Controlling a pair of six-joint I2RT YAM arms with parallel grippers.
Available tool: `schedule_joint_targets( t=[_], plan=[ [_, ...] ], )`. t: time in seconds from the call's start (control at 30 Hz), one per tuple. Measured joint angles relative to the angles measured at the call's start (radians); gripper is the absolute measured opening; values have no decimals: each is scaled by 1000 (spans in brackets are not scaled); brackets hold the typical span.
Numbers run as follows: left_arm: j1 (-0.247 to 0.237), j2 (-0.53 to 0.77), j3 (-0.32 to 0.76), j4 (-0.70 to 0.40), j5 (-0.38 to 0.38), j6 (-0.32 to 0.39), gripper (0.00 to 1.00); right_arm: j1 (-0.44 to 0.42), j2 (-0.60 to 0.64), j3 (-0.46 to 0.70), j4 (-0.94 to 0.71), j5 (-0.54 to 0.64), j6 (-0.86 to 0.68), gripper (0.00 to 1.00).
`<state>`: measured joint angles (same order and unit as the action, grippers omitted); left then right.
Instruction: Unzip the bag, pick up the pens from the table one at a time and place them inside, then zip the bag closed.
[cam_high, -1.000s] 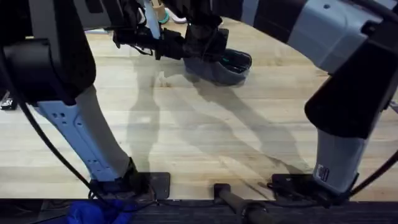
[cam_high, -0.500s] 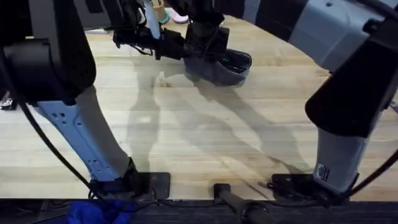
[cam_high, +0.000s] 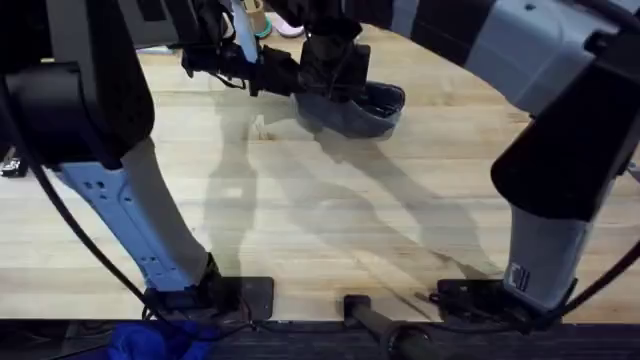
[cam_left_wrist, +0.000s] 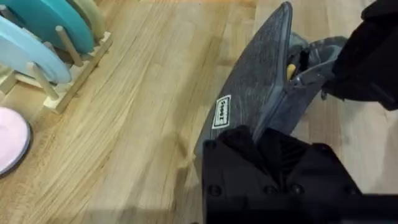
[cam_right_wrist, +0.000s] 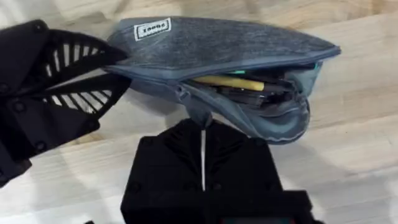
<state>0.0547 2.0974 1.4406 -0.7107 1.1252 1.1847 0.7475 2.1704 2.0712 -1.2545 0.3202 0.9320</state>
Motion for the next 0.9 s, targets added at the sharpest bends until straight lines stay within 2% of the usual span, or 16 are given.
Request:
schedule_joint_targets(
  t=[0.47, 0.9],
  plan=[
    [0, 0, 0, 1, -1, 0, 41, -63, 0, 2, -62, -49, -104, 31],
    [0, 0, 0, 0, -1, 0, 41, -61, 0, 2, -100, -53, -202, 31]
  ],
)
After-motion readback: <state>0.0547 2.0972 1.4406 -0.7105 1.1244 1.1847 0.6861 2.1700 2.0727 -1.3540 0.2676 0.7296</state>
